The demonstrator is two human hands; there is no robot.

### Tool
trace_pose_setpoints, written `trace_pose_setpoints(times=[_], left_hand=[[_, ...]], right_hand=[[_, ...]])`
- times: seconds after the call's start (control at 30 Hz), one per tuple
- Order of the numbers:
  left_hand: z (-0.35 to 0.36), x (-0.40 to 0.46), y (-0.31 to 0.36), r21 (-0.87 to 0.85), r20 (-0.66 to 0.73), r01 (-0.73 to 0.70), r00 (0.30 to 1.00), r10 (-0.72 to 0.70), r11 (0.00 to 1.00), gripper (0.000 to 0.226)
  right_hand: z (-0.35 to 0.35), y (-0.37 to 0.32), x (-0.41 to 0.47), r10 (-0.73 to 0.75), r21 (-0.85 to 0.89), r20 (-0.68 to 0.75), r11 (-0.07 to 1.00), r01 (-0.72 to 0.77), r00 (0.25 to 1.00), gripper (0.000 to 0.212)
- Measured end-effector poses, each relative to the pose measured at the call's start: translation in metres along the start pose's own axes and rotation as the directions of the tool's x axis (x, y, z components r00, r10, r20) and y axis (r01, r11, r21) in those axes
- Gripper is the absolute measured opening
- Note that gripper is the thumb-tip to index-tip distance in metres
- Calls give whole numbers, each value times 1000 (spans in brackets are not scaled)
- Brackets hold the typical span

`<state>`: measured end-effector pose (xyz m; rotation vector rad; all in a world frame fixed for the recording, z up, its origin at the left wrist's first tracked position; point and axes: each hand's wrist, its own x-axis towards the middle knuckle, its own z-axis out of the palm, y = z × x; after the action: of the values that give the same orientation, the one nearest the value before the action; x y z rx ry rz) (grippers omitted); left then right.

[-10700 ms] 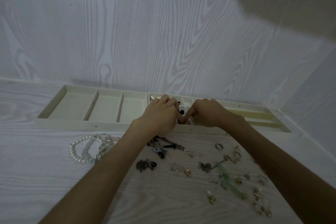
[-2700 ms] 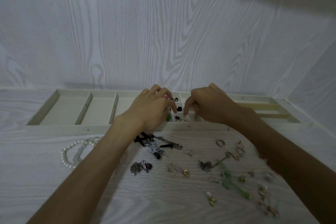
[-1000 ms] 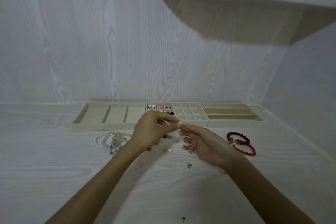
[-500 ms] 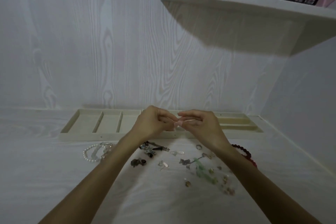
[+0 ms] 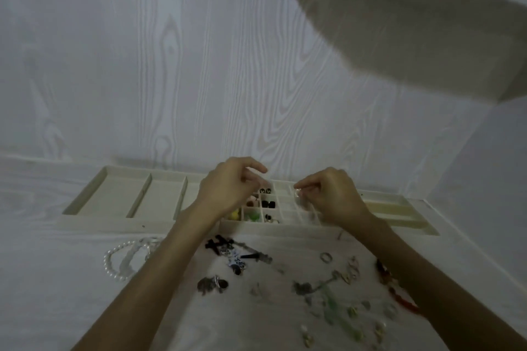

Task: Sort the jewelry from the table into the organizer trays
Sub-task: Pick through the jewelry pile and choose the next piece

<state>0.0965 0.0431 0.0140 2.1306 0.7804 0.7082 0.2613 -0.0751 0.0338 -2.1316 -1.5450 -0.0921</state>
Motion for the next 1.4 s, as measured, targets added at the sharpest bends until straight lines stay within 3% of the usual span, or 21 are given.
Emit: trace_pose_setpoints(times=[0.07,0.17,0.33,0.6,1.1,1.4], left_hand=[[-13,7,-17,196,-18,44,999,-41,980,21],[-17,13,-38,417,76,102,986,-146,903,37],[-8,15,-49,580,155,58,971,-180,813,35],[-13,13,-49,545,118,110,972,-206,831,46],[-11,13,-49,543,96,105,978,-185,833,49],[-15,15,-48,564,126,93,972,-196,821,48]], right_hand=[[-4,13,18,69,84,26,994,-71,997,15],[-1,22,41,90,89,161,991,-105,983,10],[24,24,69,120,34,287,990,-135,950,9],[51,30,83,109,-53,369,994,-96,923,14],[62,31,86,73,-236,266,972,-9,961,17],[37,31,73,65,-201,211,979,-22,975,16]])
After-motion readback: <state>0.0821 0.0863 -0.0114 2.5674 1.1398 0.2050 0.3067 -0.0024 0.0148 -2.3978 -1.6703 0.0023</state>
